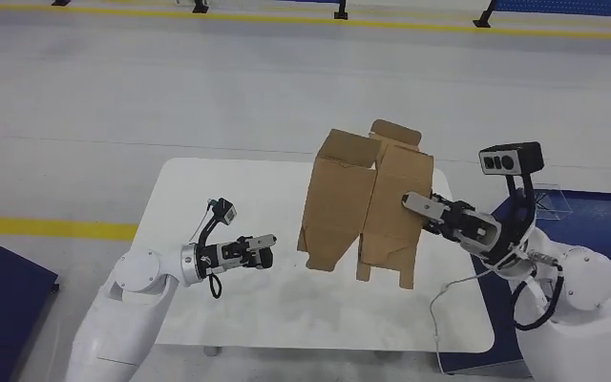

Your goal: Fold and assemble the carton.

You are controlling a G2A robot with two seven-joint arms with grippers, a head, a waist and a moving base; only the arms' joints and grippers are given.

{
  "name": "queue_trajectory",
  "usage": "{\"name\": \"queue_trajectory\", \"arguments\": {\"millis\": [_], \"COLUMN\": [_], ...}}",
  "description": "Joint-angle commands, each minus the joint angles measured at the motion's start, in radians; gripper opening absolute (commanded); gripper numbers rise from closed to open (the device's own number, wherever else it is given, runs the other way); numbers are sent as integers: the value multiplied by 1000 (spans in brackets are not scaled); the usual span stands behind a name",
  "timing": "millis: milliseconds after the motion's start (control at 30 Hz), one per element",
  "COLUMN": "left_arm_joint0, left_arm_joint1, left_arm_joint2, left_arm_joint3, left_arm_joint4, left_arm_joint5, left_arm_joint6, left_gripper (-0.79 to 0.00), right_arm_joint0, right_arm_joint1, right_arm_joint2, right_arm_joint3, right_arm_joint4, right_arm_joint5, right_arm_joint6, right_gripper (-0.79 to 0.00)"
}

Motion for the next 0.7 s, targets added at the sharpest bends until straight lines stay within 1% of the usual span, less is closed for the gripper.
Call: {"name": "queue_trajectory", "arguments": {"millis": [0,33,100,167,233,300,367,400,467,567,667], "left_arm_joint0": [0,0,0,0,0,0,0,0,0,0,0], "left_arm_joint1": [0,0,0,0,0,0,0,0,0,0,0], "left_arm_joint2": [0,0,0,0,0,0,0,0,0,0,0], "left_arm_joint3": [0,0,0,0,0,0,0,0,0,0,0], "left_arm_joint4": [0,0,0,0,0,0,0,0,0,0,0], "left_arm_joint5": [0,0,0,0,0,0,0,0,0,0,0], "left_arm_joint6": [0,0,0,0,0,0,0,0,0,0,0], "left_gripper": [0,0,0,0,0,0,0,0,0,0,0], "right_arm_joint0": [5,15,31,42,51,52,52,44,38,6,-14], "right_arm_joint1": [1,1,2,1,-1,-4,-6,-7,-8,2,29], "right_arm_joint2": [-15,-28,-44,-66,-84,-101,-117,-131,-152,-236,-325], "right_arm_joint3": [37,52,90,127,155,180,196,214,228,248,256], "right_arm_joint4": [117,206,326,492,631,764,883,965,1083,1284,1534], "right_arm_joint5": [150,247,409,581,730,849,945,1015,1092,1100,1100], "right_arm_joint6": [14,36,48,57,25,-19,-65,-106,-177,-303,-457], "right_gripper": [-785,-785,-785,-785,-785,-785,-785,-785,-785,-785,-785]}}
